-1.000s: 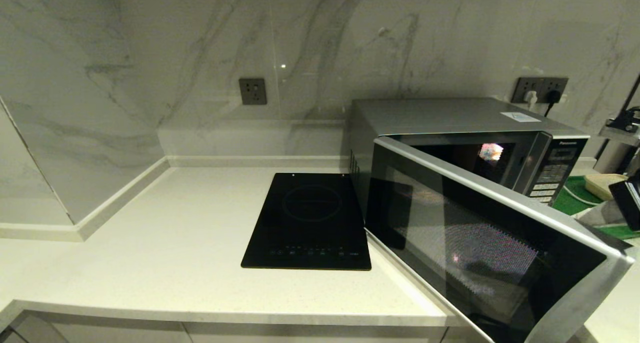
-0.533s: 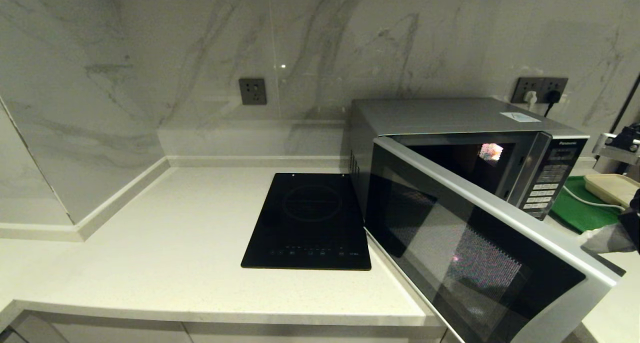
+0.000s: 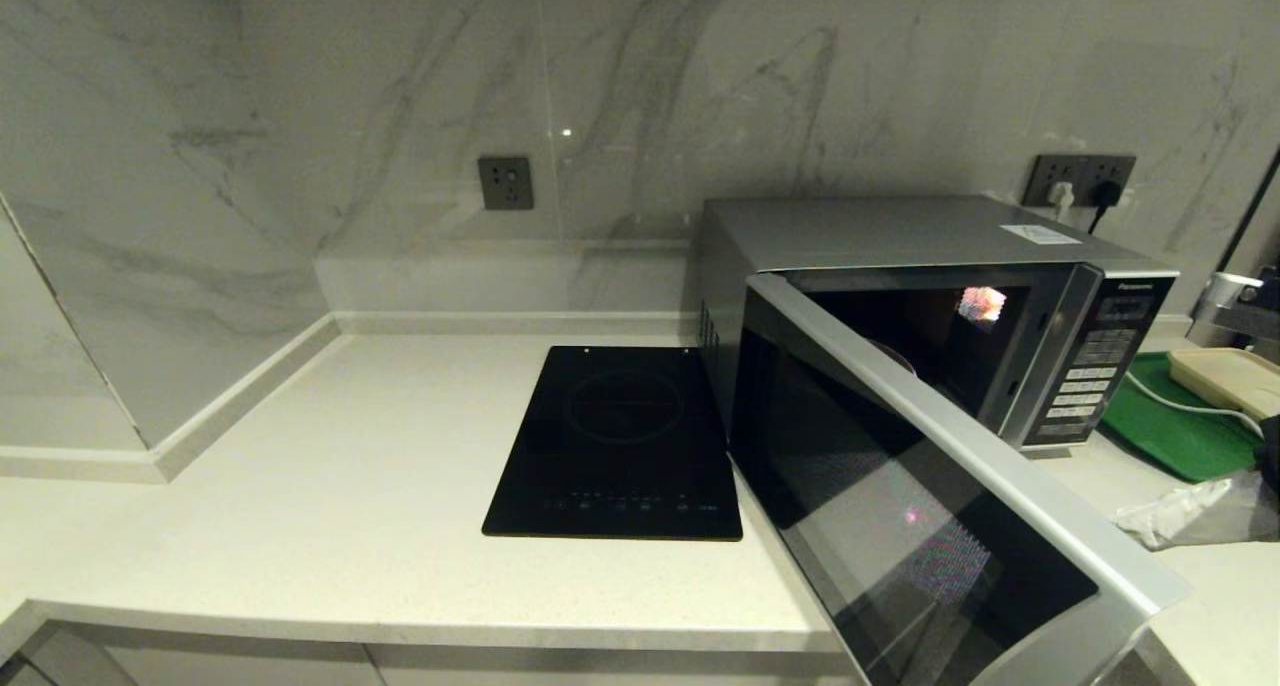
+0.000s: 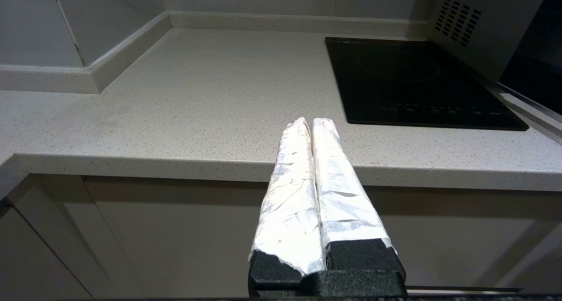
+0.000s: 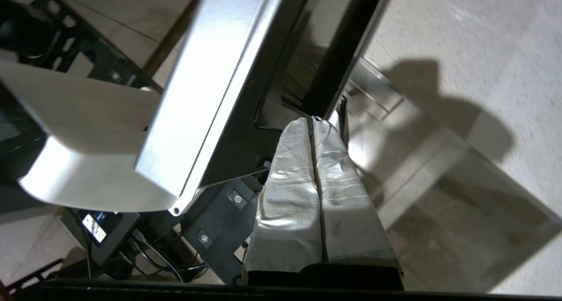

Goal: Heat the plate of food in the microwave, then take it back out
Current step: Open the microwave oven

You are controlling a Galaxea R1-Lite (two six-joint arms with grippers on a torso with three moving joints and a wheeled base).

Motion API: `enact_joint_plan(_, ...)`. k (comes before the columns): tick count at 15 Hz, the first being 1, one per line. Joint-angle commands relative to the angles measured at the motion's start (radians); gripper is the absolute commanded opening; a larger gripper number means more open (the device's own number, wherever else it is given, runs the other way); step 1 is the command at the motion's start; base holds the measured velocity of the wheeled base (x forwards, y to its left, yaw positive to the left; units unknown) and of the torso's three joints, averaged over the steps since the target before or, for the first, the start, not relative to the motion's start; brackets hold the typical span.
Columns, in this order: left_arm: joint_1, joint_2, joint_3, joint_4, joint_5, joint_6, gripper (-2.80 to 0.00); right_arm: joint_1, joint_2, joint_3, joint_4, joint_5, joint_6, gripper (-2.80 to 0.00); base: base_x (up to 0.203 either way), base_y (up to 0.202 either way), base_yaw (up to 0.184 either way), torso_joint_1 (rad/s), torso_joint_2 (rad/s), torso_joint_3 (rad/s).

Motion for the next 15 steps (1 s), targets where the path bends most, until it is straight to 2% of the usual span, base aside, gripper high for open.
enact_joint_plan(1, 0.0, 0.0, 0.0, 0.0, 0.0, 0.0, -2.8, 0.011, -0.004, -0.001, 0.006, 0.03, -0.055, -2.8, 0.0, 0.0, 0.0, 0.0, 0.0, 0.0)
enact_joint_plan(2, 0.0, 0.0, 0.0, 0.0, 0.0, 0.0, -2.8, 0.011, -0.007, 0.003, 0.006, 0.031, -0.077, -2.8, 0.0, 0.0, 0.0, 0.0, 0.0, 0.0)
enact_joint_plan(6, 0.0, 0.0, 0.0, 0.0, 0.0, 0.0, -2.8, 0.011, -0.009, 0.001, 0.02, 0.03, -0.069, -2.8, 0.0, 0.0, 0.0, 0.0, 0.0, 0.0)
enact_joint_plan(7, 0.0, 0.0, 0.0, 0.0, 0.001, 0.0, -2.8, 0.007, -0.007, 0.001, 0.02, 0.026, -0.041, -2.8, 0.0, 0.0, 0.0, 0.0, 0.0, 0.0)
enact_joint_plan(8, 0.0, 0.0, 0.0, 0.0, 0.0, 0.0, -2.8, 0.003, -0.004, -0.003, 0.019, 0.017, 0.02, -2.8, 0.0, 0.0, 0.0, 0.0, 0.0, 0.0)
enact_joint_plan(11, 0.0, 0.0, 0.0, 0.0, 0.0, 0.0, -2.8, -0.012, 0.013, -0.015, 0.012, -0.108, 0.265, -2.8, 0.0, 0.0, 0.0, 0.0, 0.0, 0.0)
enact_joint_plan(12, 0.0, 0.0, 0.0, 0.0, 0.0, 0.0, -2.8, -0.013, 0.014, -0.017, 0.008, -0.134, 0.316, -2.8, 0.0, 0.0, 0.0, 0.0, 0.0, 0.0)
enact_joint_plan(14, 0.0, 0.0, 0.0, 0.0, 0.001, 0.0, -2.8, -0.003, 0.005, -0.018, 0.008, -0.115, 0.304, -2.8, 0.0, 0.0, 0.0, 0.0, 0.0, 0.0)
enact_joint_plan(15, 0.0, 0.0, 0.0, 0.0, 0.0, 0.0, -2.8, 0.018, -0.001, -0.018, 0.007, -0.073, 0.26, -2.8, 0.0, 0.0, 0.0, 0.0, 0.0, 0.0)
